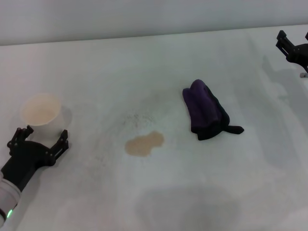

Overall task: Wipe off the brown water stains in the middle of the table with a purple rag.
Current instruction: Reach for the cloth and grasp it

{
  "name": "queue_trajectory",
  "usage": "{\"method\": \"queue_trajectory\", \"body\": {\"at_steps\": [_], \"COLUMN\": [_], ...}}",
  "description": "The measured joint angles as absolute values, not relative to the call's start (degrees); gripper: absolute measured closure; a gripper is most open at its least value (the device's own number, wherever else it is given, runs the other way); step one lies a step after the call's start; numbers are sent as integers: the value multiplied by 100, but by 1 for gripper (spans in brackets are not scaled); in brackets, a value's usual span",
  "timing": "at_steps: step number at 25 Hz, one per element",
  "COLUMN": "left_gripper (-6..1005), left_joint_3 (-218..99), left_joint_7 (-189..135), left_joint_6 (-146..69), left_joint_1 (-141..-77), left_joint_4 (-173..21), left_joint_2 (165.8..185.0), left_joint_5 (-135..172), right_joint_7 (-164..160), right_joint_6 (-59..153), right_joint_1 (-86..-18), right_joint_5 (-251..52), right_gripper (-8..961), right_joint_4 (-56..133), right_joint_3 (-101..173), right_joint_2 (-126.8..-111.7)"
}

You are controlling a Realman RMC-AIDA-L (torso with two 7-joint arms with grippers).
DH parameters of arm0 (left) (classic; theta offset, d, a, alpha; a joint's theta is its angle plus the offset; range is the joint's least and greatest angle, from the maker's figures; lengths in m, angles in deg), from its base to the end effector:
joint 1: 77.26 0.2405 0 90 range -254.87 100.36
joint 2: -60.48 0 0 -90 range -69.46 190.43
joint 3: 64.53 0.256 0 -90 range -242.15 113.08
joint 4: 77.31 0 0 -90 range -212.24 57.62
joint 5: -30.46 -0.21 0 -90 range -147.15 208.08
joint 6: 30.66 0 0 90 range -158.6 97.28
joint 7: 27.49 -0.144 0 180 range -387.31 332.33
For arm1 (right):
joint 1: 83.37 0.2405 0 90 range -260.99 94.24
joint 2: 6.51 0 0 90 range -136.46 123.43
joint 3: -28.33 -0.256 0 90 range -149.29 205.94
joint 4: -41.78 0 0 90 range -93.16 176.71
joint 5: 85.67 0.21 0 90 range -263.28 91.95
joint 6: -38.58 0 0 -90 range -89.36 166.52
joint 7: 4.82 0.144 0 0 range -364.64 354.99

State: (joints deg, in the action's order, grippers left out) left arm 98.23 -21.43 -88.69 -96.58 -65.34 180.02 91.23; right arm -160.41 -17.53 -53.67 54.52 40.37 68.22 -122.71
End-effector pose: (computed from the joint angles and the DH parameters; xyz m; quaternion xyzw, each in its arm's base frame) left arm -0.3471 0.2665 -0.0880 -0.8103 -0.2615 -0.1923 0.4878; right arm 0.3737 0.3538 0.0244 -0.6559 0.3438 0.2668 0.6168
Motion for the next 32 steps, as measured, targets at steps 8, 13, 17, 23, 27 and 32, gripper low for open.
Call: {"method": "queue_trajectory", "body": {"at_steps": [8, 13, 17, 23, 27, 32], "left_gripper": [119, 119, 120, 117, 116, 117], "left_joint_3": [9826, 9825, 9813, 9764, 9763, 9762], "left_joint_7": [-2151, -2159, -2159, -2145, -2109, -2007], "left_joint_6": [-9348, -9771, -10263, -10714, -10811, -10829], "left_joint_1": [-9281, -8948, -8630, -8396, -8358, -8416], "left_joint_4": [-6487, -6437, -6405, -6356, -6354, -6355], "left_joint_2": [17997, 18000, 17999, 18002, 18010, 18003], "left_joint_5": [9118, 9110, 9123, 9284, 9666, 10020], "right_joint_7": [-16039, -16039, -15999, -14831, -14069, -13253], "right_joint_6": [-1751, -1733, -1737, -1739, -1708, -1078], "right_joint_1": [-5367, -5367, -5366, -5349, -5365, -5357], "right_joint_5": [5452, 5452, 5448, 5227, 4751, 4552], "right_gripper": [99, 99, 99, 99, 99, 100], "right_joint_4": [4037, 4038, 4062, 4038, 3616, 2868], "right_joint_3": [6830, 6832, 6828, 7083, 7855, 9187], "right_joint_2": [-12271, -12271, -12271, -12242, -12210, -12212]}}
